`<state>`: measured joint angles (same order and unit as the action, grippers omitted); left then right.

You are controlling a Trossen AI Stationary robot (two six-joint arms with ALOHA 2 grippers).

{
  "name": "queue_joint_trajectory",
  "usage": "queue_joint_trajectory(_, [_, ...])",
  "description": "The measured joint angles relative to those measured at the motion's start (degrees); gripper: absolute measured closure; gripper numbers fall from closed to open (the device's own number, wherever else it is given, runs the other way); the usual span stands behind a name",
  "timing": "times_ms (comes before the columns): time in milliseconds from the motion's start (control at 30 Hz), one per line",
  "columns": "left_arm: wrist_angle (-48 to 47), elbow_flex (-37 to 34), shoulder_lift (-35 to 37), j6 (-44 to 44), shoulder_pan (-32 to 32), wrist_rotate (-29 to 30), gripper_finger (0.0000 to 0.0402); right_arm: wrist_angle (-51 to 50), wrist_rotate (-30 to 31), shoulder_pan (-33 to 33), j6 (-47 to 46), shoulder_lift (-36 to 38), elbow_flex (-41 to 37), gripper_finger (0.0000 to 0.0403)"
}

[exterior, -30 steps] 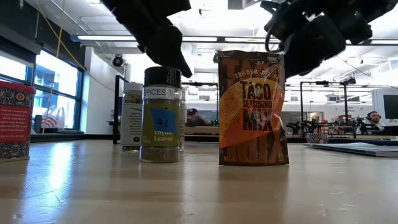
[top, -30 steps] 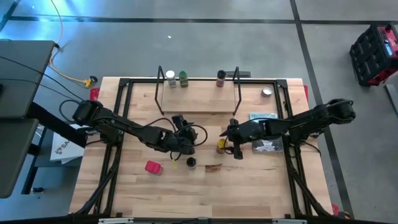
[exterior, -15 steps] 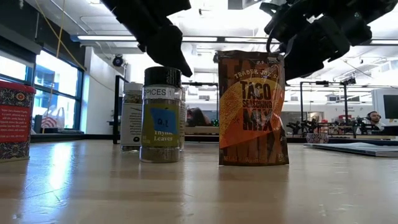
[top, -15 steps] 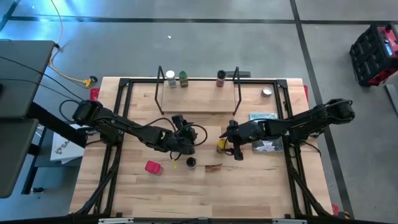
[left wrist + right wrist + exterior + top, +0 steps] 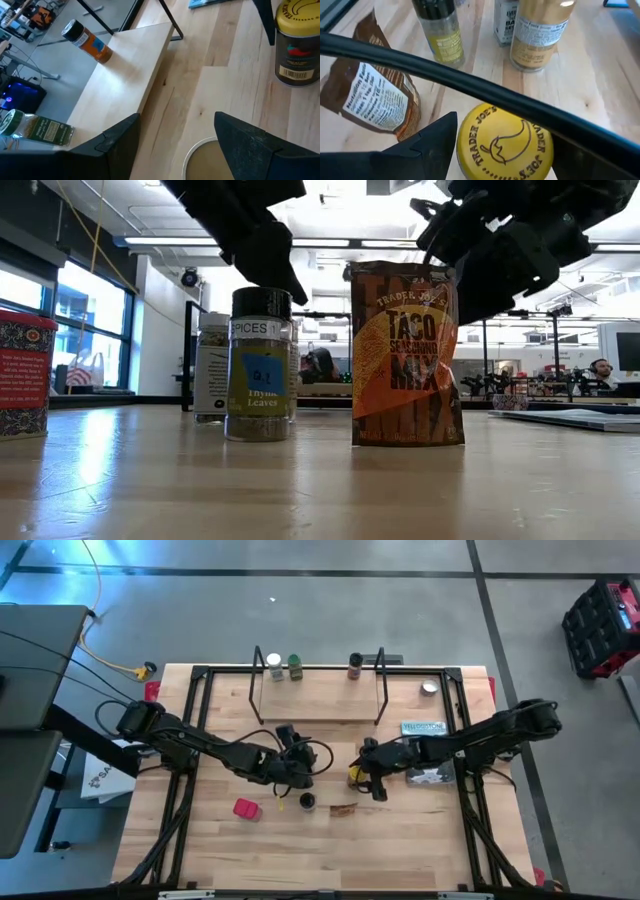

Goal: Shelf spices
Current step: Put the yellow seasoning bottle on the shelf

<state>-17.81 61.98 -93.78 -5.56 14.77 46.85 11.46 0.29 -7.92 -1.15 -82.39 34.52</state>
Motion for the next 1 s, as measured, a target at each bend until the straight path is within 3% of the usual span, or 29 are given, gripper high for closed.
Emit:
queue_joint_trajectory(300, [-0.8, -0.3, 0.0, -0.8, 0.0, 0.1, 0.0154, 0.4, 0.2, 0.0, -1.6, 0.3, 0.0, 0.0190])
queue_joint_trajectory(533, [-0.8, -0.3, 0.0, -1.0, 1.0, 1.8, 0.0154, -2.4, 1.5, 0.0, -2.9, 0.3, 1.6, 0.0190])
queue_joint_trajectory(767, [-0.8, -0.3, 0.0, -1.4, 4.7, 10.4, 0.0154, -18.8, 8.6, 2.5, 4.5, 0.2, 15.3, 0.0190])
queue_joint_trajectory(900, [-0.9, -0.3, 0.0, -3.4, 6.7, 15.7, 0.0154, -29.0, 13.0, 8.1, 11.0, 0.3, 24.6, 0.0190])
queue_joint_trajectory(1000, [-2.0, -0.3, 0.0, -5.2, 8.0, 17.2, 0.0154, -30.7, 11.5, 14.1, 15.9, 0.3, 28.5, 0.0190])
